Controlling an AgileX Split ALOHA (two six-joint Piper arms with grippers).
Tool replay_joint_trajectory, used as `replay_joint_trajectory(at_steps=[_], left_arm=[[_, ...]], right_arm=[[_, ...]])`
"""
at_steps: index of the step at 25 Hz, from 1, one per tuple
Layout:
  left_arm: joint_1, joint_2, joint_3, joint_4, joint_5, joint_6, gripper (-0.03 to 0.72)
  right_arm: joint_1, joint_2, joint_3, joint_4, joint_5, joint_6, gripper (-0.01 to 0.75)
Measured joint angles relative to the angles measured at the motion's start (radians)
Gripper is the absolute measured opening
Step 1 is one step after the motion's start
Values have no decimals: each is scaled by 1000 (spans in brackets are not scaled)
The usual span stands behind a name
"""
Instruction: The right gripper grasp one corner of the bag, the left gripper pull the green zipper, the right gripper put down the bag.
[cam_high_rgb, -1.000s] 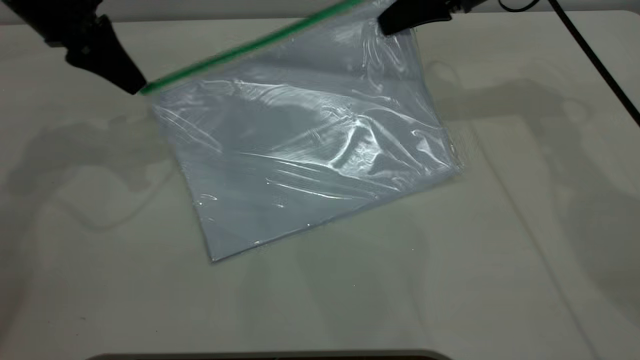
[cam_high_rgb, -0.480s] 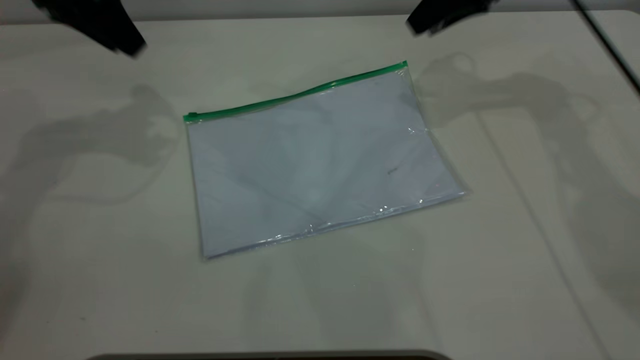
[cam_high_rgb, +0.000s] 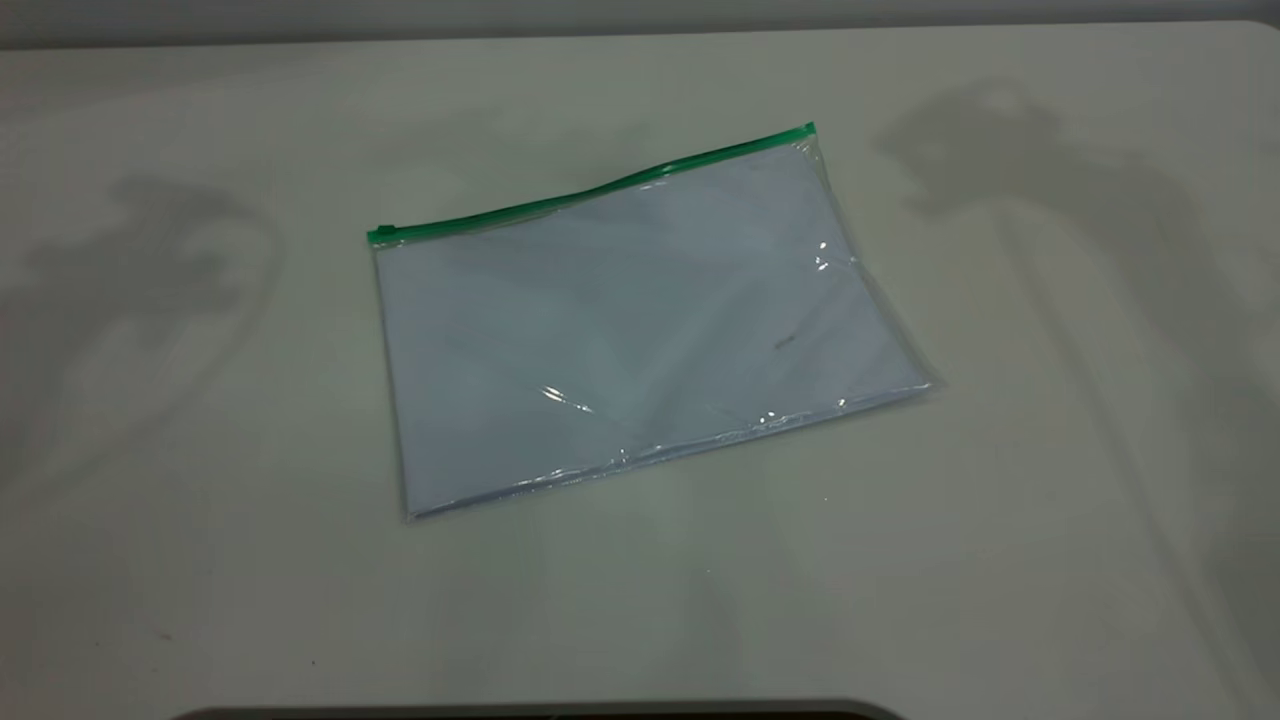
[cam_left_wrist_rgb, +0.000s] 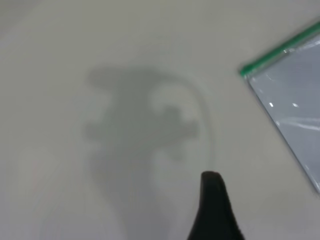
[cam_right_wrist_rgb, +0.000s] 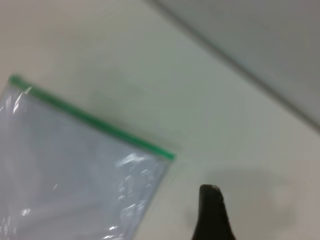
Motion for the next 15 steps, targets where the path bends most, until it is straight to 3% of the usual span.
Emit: replay_joint_trajectory(at_steps=[2, 7, 15], left_arm=[[0, -62, 0, 14, 72, -28, 588], [0, -214, -2, 65, 75, -72, 588], [0, -401, -2, 109, 75, -150, 588]], right_arm=[[0, -70, 0, -33, 0, 62, 578], [0, -258, 24, -48, 0, 194, 578], [0, -692, 398, -46, 0, 225, 578]])
